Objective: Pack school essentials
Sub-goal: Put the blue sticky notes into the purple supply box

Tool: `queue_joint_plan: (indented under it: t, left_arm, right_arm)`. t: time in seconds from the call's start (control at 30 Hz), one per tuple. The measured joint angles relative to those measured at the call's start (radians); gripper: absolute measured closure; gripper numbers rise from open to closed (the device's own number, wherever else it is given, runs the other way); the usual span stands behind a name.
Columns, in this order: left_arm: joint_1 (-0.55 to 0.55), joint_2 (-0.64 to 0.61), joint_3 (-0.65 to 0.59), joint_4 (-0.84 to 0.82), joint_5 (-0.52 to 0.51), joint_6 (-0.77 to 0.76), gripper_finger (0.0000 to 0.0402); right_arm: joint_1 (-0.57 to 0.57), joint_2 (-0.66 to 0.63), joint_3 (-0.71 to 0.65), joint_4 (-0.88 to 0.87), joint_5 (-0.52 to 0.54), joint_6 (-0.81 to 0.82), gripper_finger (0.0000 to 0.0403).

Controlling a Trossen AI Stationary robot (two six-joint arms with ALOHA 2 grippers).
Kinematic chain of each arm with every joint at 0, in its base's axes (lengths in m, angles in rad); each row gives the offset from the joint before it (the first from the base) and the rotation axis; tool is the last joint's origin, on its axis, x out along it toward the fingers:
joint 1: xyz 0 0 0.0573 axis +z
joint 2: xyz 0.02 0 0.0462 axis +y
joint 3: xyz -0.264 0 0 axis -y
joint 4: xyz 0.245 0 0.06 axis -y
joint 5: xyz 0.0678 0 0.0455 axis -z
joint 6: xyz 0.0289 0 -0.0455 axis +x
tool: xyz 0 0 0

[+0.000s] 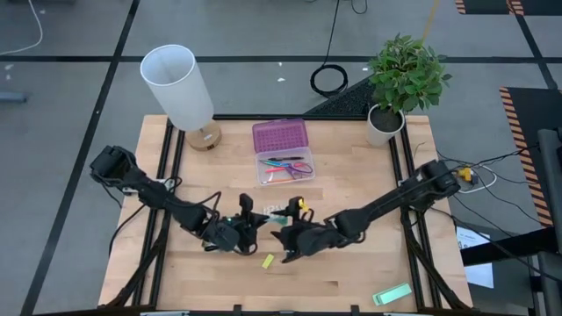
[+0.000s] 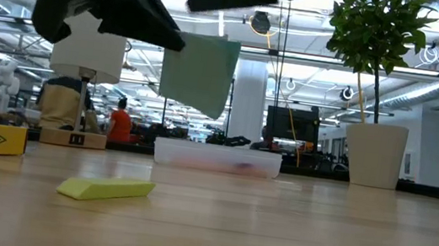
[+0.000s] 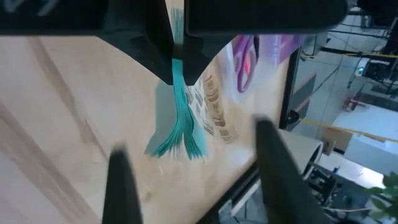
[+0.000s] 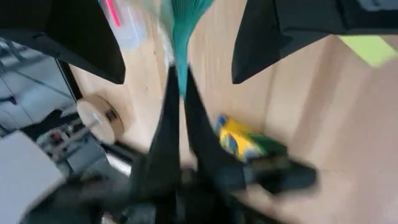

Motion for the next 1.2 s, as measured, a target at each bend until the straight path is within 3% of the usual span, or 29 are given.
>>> queue_joint_plan:
  t: [0.23, 0.77, 1.2]
  left_arm:
    - [-0.024, 0.002, 0.0, -0.01, -0.061, -0.028, 0.039]
    - [-0.024, 0.002, 0.0, -0.013, -0.065, -0.041, 0.0389]
    - [-0.024, 0.002, 0.001, -0.015, -0.065, -0.049, 0.0389]
  right_arm:
    - [-0.036, 0.029, 0.0, -0.039, 0.015, 0.039, 0.015]
    - [-0.037, 0.028, 0.0, -0.179, -0.007, 0.118, 0.0296]
    - [-0.037, 0.028, 0.0, -0.199, -0.006, 0.116, 0.0367]
